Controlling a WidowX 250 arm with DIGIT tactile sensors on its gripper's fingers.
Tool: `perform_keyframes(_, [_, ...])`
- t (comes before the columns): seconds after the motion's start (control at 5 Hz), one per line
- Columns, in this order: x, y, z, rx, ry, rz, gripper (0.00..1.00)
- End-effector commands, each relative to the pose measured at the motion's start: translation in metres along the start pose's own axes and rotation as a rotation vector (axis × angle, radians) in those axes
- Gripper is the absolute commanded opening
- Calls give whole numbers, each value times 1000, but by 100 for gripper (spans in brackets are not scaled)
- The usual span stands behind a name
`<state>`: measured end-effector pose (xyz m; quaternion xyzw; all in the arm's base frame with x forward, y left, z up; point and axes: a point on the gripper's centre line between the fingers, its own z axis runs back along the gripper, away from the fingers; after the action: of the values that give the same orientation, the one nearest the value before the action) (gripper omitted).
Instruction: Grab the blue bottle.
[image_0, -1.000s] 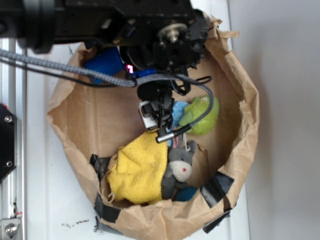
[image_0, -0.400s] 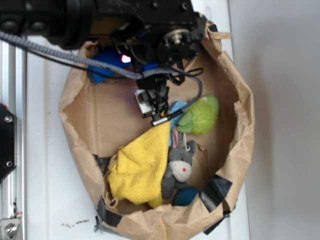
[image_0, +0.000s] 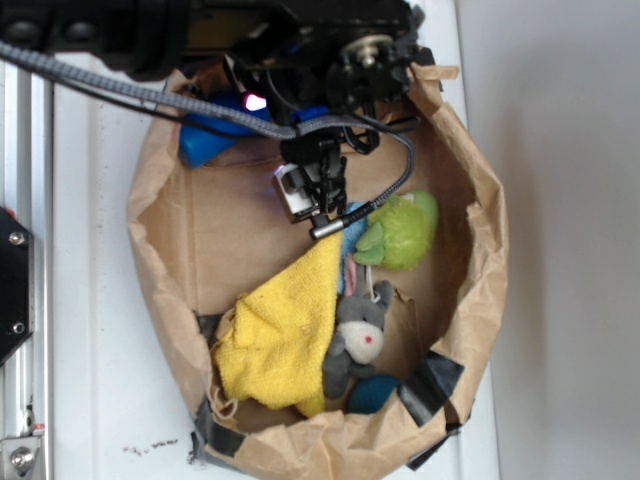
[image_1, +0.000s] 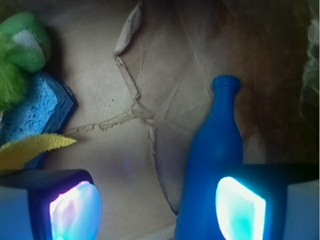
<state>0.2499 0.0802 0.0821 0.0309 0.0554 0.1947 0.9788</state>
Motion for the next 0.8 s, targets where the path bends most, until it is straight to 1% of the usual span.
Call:
perform_keyframes(0.0, [7,5,21,12,-59,70,100])
perform_keyframes(0.2, [5,7,13,49,-47,94,100])
perform_keyframes(0.4, [-3,10,6,100,-8,102,100])
perform_keyframes(0.6, [-3,12,-1,130,-9,107,100])
